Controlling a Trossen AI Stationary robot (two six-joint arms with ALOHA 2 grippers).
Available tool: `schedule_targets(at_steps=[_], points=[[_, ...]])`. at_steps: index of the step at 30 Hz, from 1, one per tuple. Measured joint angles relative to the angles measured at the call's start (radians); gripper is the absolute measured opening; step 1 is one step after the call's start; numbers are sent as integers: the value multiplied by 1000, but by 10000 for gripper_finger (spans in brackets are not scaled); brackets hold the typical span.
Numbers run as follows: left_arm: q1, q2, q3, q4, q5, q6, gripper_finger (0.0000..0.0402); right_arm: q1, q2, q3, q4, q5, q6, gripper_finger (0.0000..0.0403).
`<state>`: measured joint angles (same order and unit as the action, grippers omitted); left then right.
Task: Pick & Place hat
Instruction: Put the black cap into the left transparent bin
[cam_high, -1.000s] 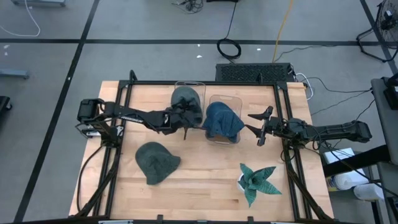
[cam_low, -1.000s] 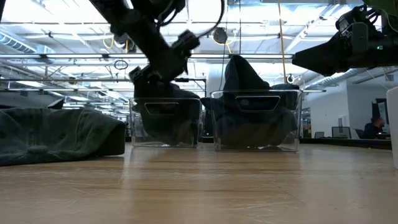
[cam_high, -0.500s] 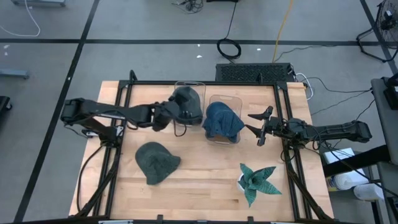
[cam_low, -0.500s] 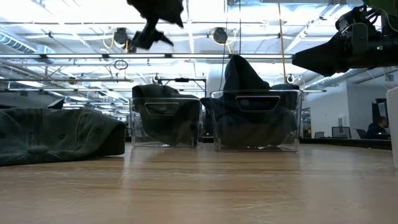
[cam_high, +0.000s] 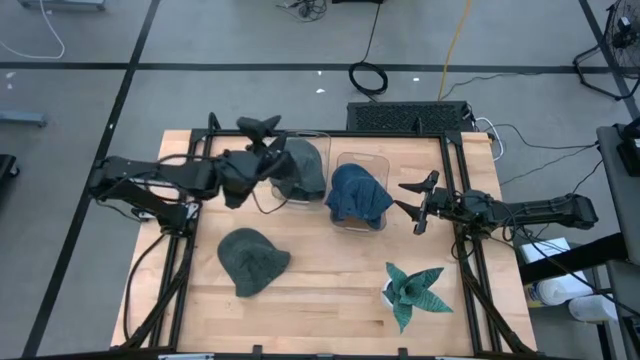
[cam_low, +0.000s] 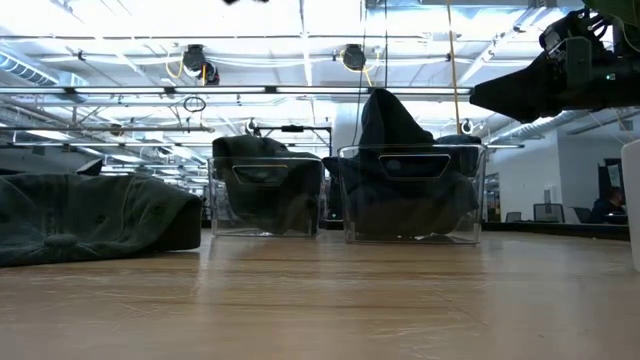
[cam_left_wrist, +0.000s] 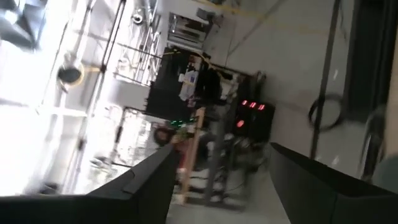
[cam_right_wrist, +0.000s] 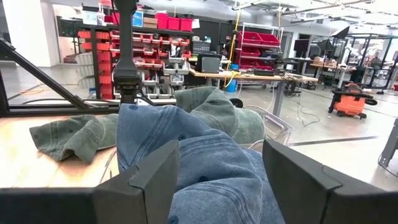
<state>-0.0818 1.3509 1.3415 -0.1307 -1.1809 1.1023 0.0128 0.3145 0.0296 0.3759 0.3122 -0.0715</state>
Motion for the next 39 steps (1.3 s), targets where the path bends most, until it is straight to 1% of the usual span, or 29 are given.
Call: schedule_targets(at_steps=[3, 6, 8, 10, 14, 20, 25, 31, 33, 36, 39], points=[[-23, -6, 69, -59, 0, -154, 253, 0, 0, 0, 0, 0, 0, 222], [-50, -6, 147, -139, 2, -340, 253, 0, 0, 0, 0, 0, 0, 222], [-67, -6, 197, -212, 28, -474, 253, 0, 0, 0, 0, 0, 0, 222], [-80, -6, 244, -299, 92, -607, 253, 0, 0, 0, 0, 0, 0, 222], [-96, -6, 336, -471, 256, -862, 253, 0, 0, 0, 0, 0, 0, 222], [-99, 5, 421, -688, 480, -1126, 253, 0, 0, 0, 0, 0, 0, 222], [-98, 4, 433, -785, 640, -1350, 253, 0, 0, 0, 0, 0, 0, 222], [-95, 5, 432, -876, 862, -1667, 253, 0, 0, 0, 0, 0, 0, 222], [-90, 5, 432, -914, 932, -1741, 253, 0, 0, 0, 0, 0, 0, 222], [-83, 5, 432, -988, 1006, -1848, 253, 0, 0, 0, 0, 0, 0, 222], [-81, 5, 432, -1064, 1048, -1953, 253, 0, 0, 0, 0, 0, 0, 222]])
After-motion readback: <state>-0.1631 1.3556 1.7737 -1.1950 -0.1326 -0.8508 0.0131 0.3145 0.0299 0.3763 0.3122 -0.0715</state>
